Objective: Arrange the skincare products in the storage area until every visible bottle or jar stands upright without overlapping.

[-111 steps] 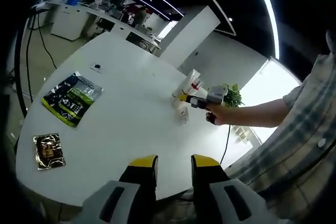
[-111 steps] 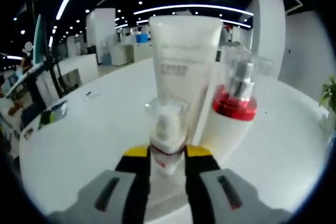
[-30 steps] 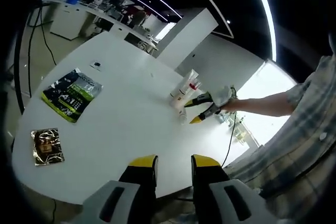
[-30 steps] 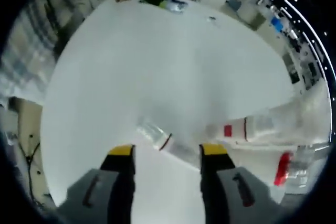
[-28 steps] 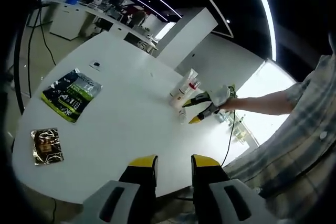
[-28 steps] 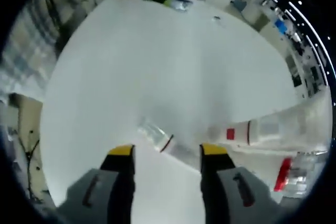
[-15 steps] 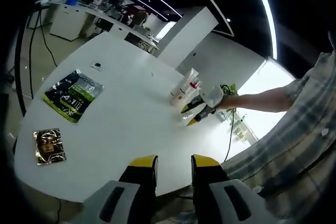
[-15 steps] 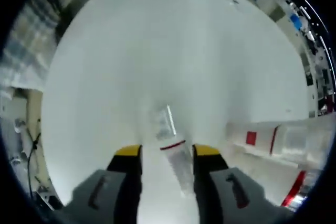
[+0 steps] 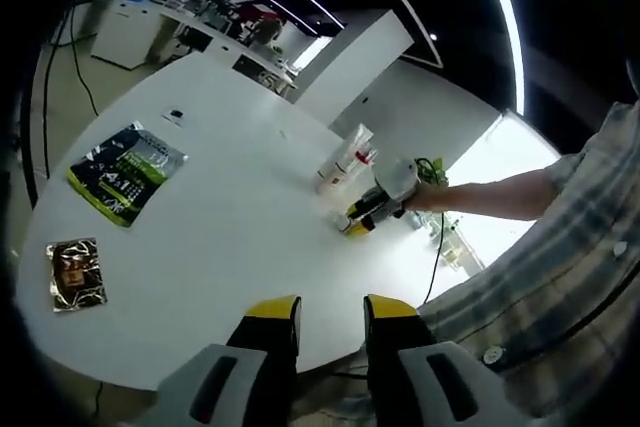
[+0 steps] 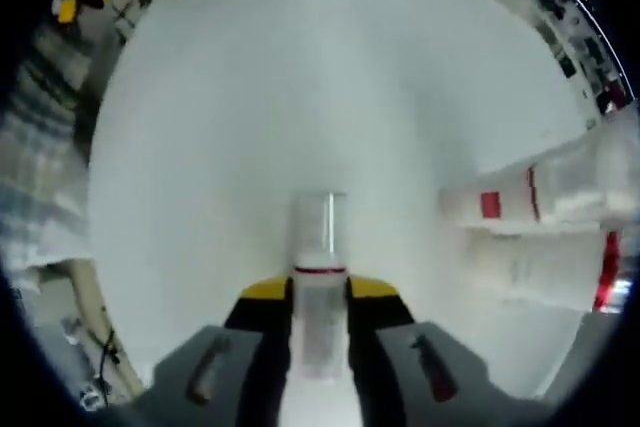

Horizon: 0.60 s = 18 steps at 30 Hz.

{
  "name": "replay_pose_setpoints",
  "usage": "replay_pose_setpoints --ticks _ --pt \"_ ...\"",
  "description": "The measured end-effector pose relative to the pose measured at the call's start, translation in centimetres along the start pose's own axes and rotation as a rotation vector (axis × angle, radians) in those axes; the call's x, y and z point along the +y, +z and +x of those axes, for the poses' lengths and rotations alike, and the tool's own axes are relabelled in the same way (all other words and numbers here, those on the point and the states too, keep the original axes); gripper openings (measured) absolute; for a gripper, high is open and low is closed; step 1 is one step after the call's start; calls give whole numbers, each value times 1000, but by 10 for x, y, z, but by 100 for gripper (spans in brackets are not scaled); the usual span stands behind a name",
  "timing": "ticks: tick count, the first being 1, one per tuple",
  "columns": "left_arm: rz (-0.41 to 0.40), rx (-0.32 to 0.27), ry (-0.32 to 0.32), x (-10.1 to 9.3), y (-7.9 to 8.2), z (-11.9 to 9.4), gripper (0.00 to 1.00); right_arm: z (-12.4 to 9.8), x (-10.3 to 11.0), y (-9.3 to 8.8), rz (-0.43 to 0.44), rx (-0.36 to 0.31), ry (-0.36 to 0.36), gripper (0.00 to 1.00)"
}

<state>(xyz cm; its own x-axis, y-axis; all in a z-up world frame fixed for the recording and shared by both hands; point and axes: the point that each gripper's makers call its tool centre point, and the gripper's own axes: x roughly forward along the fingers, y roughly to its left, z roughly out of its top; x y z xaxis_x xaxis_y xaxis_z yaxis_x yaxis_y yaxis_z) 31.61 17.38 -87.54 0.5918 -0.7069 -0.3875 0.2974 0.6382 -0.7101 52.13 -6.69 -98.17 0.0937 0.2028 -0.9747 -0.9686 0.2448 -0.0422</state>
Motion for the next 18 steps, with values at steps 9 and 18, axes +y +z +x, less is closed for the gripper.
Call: replay_pose_setpoints --ticks 9,18 --pt "27 61 -32 -7 9 15 25 -25 1 11 294 -227 -39 17" --pt "65 89 -85 -30 33 50 26 -64 8 38 546 -489 0 17"
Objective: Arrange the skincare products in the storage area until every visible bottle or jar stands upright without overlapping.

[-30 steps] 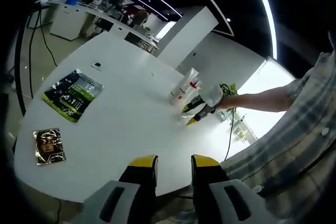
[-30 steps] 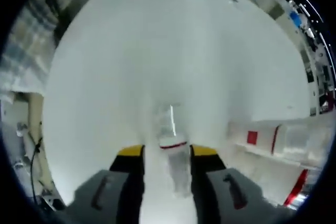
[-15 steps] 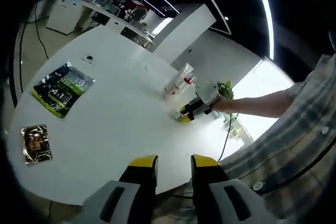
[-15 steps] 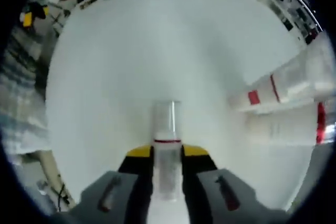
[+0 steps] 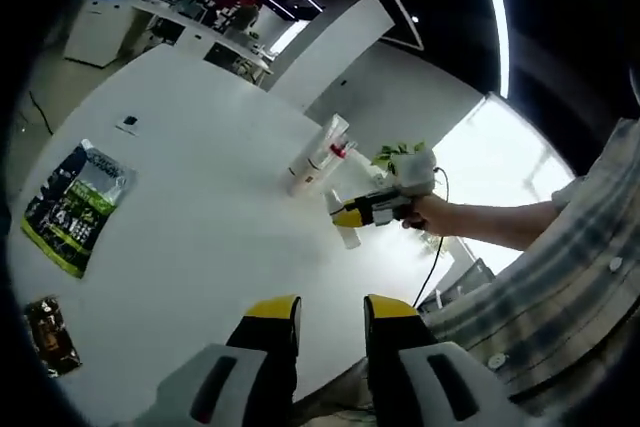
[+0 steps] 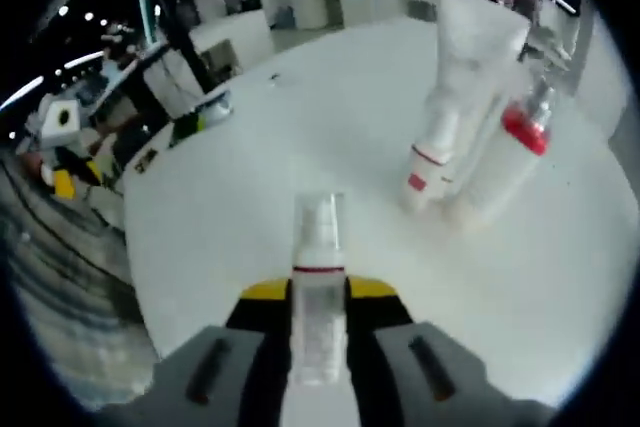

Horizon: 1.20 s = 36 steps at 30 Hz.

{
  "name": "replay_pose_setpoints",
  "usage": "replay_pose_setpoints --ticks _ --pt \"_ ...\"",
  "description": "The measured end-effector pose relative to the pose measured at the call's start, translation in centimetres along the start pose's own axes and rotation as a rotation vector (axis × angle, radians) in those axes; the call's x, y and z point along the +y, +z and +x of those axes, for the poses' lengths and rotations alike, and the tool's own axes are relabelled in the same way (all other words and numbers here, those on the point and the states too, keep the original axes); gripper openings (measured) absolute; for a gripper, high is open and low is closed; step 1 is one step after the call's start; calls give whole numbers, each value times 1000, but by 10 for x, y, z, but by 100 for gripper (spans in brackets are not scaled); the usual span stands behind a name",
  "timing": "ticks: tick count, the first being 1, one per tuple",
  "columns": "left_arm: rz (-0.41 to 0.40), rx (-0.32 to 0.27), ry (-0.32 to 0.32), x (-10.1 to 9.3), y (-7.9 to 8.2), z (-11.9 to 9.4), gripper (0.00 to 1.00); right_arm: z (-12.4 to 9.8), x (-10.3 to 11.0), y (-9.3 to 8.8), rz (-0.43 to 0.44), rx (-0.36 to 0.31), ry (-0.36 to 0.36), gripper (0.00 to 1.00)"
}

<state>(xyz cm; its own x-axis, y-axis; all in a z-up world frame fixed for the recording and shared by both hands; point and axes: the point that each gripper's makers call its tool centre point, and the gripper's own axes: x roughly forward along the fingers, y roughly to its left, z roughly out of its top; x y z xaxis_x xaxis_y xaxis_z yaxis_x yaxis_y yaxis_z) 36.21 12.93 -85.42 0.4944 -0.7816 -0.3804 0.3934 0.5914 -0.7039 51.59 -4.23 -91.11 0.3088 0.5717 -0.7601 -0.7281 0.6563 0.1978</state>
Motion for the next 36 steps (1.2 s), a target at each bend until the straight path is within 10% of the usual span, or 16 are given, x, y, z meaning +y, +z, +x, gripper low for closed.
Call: replay_pose_setpoints --ticks 17,36 --pt "66 69 -154 -52 44 81 33 -106 57 95 434 -630 210 17" --pt "33 75 -269 -88 56 109 48 -107 81 104 541 -732 460 17"
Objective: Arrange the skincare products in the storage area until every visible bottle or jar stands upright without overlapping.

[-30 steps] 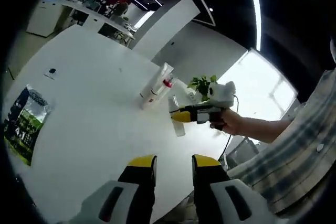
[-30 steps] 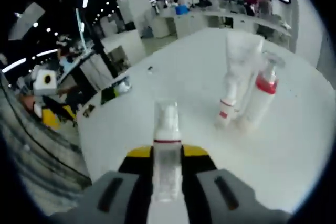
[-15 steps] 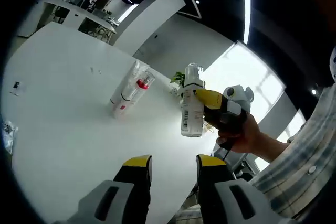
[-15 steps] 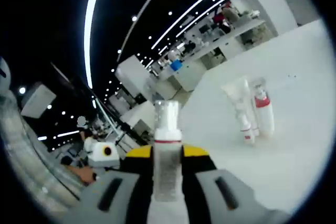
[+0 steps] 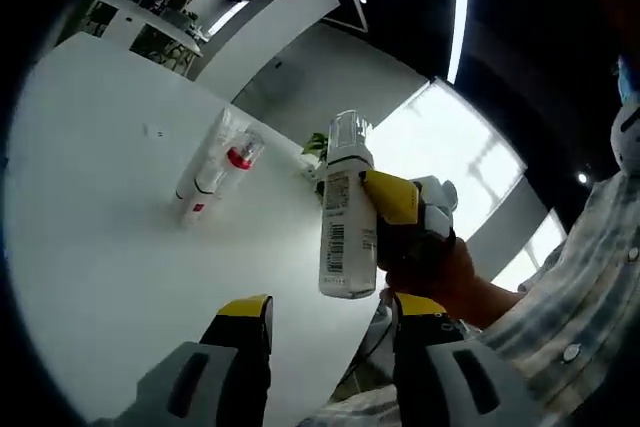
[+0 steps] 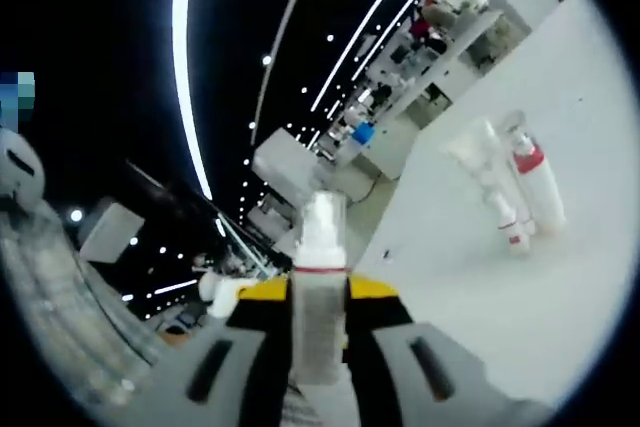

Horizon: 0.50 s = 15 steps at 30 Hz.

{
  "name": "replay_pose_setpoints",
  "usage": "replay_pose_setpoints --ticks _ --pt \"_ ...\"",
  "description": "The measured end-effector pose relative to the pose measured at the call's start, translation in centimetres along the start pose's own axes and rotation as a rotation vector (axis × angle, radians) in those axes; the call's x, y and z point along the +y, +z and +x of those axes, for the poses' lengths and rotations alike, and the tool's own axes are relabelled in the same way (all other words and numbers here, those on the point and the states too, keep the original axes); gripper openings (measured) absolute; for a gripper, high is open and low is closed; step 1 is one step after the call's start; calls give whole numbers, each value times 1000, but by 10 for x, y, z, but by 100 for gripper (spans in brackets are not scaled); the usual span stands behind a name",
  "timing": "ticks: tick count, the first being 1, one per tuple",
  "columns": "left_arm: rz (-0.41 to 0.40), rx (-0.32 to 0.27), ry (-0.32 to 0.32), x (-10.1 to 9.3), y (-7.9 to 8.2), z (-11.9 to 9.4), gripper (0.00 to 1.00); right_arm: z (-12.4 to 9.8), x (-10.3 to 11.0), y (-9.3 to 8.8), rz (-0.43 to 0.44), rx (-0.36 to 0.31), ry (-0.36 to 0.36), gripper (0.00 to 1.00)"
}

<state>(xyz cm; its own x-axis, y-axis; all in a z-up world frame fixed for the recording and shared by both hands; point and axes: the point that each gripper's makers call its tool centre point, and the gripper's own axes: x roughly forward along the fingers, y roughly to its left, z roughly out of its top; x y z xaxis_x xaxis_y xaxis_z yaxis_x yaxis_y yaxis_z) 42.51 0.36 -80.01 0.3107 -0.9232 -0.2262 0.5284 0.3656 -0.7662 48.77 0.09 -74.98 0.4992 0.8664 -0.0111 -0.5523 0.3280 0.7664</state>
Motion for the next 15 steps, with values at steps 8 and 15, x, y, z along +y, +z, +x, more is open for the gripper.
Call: replay_pose_setpoints --ticks 8,15 --pt "-28 -53 -48 -19 11 3 48 4 14 8 70 -11 79 17" --pt "-32 -42 -100 -30 13 6 41 3 26 9 130 -7 133 17"
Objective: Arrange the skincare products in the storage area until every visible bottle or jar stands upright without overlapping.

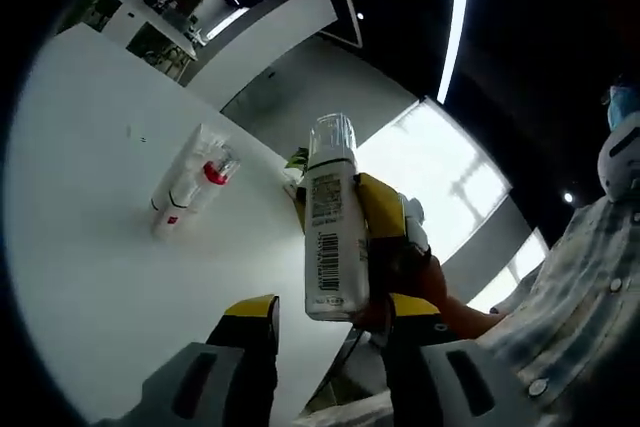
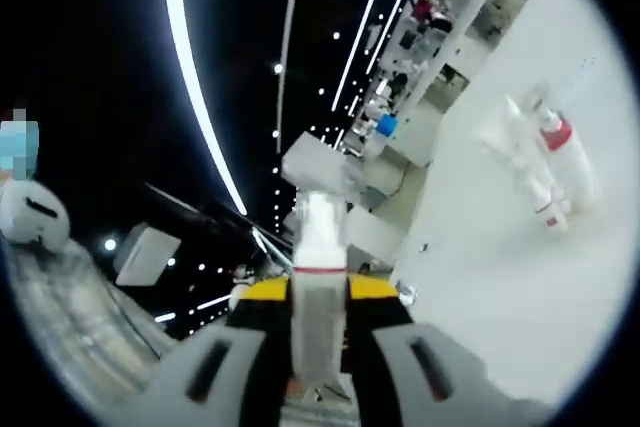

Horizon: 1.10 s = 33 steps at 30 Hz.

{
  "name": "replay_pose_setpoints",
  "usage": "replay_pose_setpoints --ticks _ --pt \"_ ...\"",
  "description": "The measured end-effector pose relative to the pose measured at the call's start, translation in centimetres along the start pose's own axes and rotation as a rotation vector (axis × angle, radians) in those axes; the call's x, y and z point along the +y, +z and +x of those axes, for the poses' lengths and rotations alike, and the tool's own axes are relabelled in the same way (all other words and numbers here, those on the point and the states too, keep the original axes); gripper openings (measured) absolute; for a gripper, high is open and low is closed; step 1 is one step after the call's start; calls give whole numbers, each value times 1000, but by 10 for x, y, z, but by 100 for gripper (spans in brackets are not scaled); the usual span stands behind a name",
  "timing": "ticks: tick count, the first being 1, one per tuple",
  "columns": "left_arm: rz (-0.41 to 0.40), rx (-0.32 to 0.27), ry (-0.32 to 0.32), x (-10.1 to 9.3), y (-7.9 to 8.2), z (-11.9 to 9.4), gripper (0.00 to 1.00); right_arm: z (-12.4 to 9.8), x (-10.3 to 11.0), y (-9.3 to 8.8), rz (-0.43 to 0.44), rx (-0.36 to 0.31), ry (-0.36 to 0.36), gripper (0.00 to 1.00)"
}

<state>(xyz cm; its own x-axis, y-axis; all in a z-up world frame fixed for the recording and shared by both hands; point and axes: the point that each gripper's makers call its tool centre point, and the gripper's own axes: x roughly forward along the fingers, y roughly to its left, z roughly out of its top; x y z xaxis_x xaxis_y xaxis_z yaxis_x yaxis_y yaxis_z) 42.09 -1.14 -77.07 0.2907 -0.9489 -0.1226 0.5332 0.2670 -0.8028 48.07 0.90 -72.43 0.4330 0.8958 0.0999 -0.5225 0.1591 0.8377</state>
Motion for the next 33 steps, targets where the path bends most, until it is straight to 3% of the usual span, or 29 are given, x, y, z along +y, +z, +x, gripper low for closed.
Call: replay_pose_setpoints --ticks 7,12,16,24,30,33 --pt "20 0 -31 -6 -4 -5 26 7 3 -14 44 49 28 18" --pt "-7 -20 -38 -8 -8 -8 25 8 8 -20 57 67 49 18" --pt "-46 2 -59 -14 -16 -7 24 4 10 -26 68 76 56 18" --pt "-68 1 -79 -19 -18 -6 23 -6 12 -25 108 28 44 18" --pt "-64 34 -91 -24 -20 -3 22 -18 11 -24 121 -11 41 19" --pt "-75 50 -90 -25 -24 -2 22 -21 12 -25 119 0 42 19"
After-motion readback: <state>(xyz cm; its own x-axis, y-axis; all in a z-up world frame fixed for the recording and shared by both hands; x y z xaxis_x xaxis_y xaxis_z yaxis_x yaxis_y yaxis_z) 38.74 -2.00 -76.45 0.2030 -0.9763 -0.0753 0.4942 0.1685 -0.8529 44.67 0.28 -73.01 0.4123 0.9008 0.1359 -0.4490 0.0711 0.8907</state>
